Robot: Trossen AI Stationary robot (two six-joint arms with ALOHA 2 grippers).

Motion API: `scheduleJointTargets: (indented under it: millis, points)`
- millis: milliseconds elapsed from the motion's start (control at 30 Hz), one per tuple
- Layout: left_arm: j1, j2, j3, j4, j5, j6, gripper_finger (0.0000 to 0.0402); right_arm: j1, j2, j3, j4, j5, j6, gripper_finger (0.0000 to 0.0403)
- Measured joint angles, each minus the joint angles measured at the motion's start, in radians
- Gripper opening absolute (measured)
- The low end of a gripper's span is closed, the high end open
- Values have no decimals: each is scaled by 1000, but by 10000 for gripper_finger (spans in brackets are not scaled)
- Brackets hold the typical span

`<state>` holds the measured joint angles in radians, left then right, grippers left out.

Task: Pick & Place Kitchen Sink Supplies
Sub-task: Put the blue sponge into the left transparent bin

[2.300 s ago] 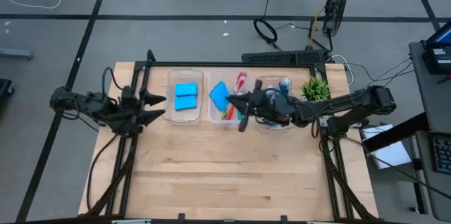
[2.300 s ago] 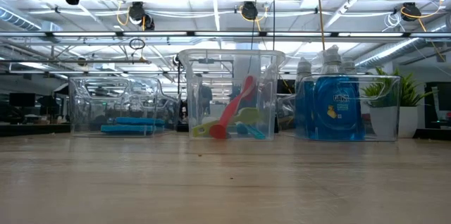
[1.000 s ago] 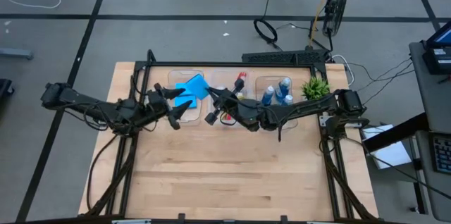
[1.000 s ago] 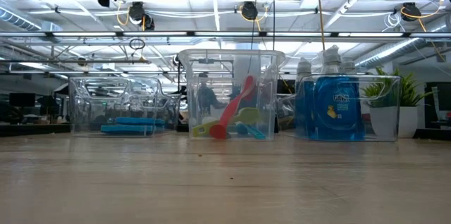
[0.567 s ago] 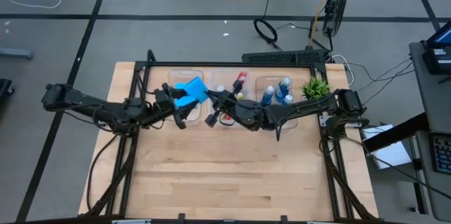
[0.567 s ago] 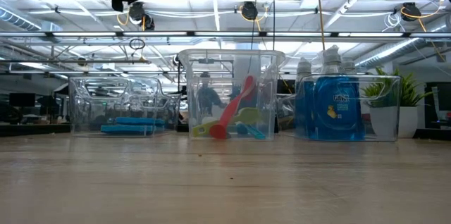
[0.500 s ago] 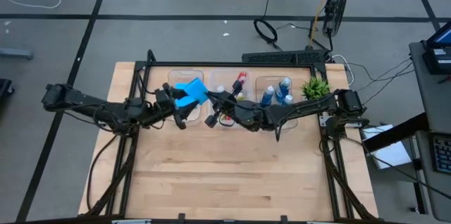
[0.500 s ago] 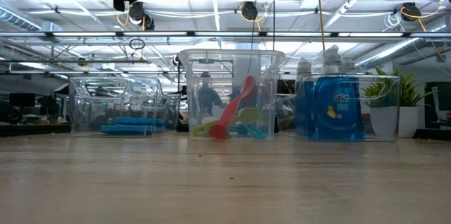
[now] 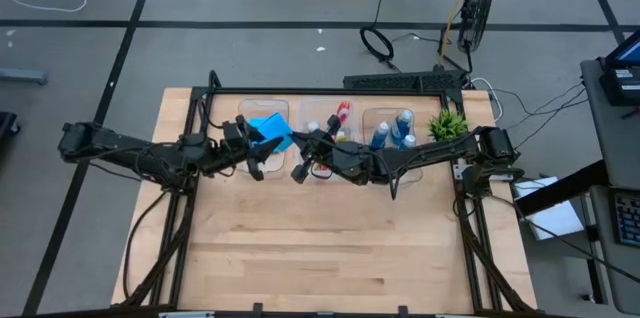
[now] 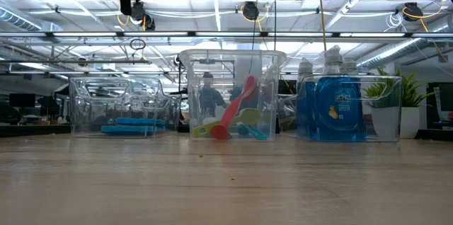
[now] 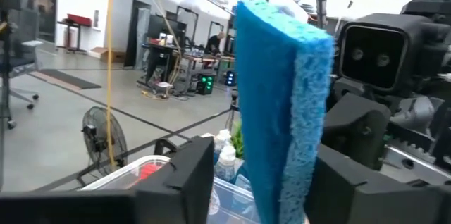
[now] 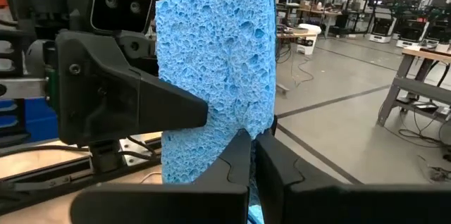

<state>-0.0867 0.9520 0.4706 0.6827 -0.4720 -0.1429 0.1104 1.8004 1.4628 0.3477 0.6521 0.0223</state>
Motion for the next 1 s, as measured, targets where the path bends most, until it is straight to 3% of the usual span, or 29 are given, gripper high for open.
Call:
scheduleJointTargets:
  millis: [333,600,833,1000]
  points:
    - [10,-1,0,-14,36,-6,17,0,0,-1,-2,1,0,2]
    - [10,-29,0,-134,-38,-10,9,0,-8,-3,-3,-4,-40,42]
    - [41,-154,-1,-384,-184,-67,8,13,-32,-1,-25,-1,-63,96]
    - [78,-244,-1,-577,-235,-154,8,15,-53,-1,-48,28,-106,126]
